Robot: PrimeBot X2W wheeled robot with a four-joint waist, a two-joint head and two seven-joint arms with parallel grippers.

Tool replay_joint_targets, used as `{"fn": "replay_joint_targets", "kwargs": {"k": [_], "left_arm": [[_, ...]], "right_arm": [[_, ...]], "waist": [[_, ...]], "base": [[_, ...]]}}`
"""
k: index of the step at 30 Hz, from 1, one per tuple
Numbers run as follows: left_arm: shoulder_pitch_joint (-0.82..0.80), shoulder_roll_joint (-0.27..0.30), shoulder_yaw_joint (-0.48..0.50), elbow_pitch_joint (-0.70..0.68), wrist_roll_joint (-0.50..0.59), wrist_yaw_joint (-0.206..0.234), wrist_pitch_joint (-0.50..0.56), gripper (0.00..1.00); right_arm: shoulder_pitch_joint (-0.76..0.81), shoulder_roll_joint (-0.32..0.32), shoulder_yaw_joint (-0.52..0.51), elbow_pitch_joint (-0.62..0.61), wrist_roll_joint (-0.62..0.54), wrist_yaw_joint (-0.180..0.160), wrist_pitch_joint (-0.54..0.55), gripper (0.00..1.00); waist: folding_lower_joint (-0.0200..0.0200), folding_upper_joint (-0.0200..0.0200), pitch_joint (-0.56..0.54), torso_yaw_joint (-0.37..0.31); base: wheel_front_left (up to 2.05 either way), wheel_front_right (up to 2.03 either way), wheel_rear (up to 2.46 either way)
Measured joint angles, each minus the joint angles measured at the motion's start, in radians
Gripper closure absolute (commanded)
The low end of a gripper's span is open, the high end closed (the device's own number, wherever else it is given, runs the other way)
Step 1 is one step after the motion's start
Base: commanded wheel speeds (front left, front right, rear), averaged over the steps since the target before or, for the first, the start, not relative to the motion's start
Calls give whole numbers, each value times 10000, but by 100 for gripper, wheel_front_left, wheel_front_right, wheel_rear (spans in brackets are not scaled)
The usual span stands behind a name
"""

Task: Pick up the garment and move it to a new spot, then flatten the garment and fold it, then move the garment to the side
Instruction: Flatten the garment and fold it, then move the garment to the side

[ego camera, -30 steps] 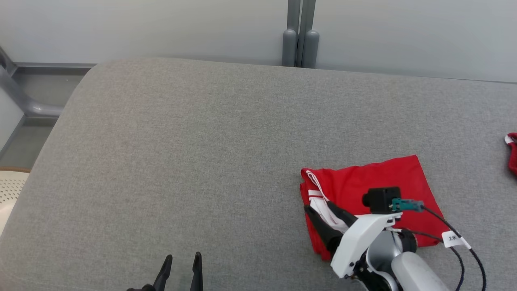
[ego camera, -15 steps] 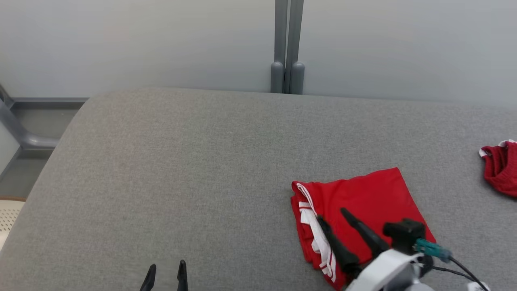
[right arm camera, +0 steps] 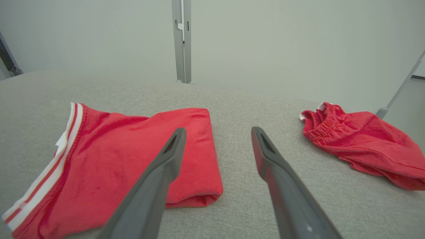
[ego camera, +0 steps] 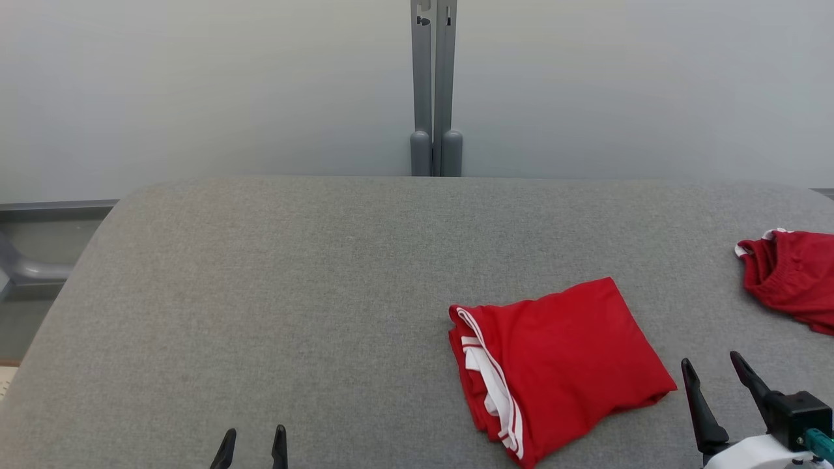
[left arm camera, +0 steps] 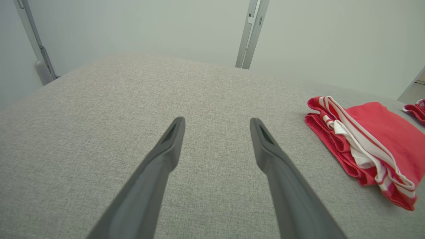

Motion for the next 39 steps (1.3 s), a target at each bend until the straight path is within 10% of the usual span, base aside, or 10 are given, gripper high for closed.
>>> {"fn": "replay_joint_targets", "kwargs": {"k": [23,39], "left_arm": [[-287,2,-174,188,-190,-280,0,0],[-1377,0,-961,619,-460,-326,2,0]], "right_arm": [[-940,617,-132,1034,679,2,10,0],[-5102,-1003,2443,4345,2452,2,4253,0]], "waist": [[0,0,462,-407],[1,0,1874,402]], "base": [[0,0,0],[0,0,0]]}}
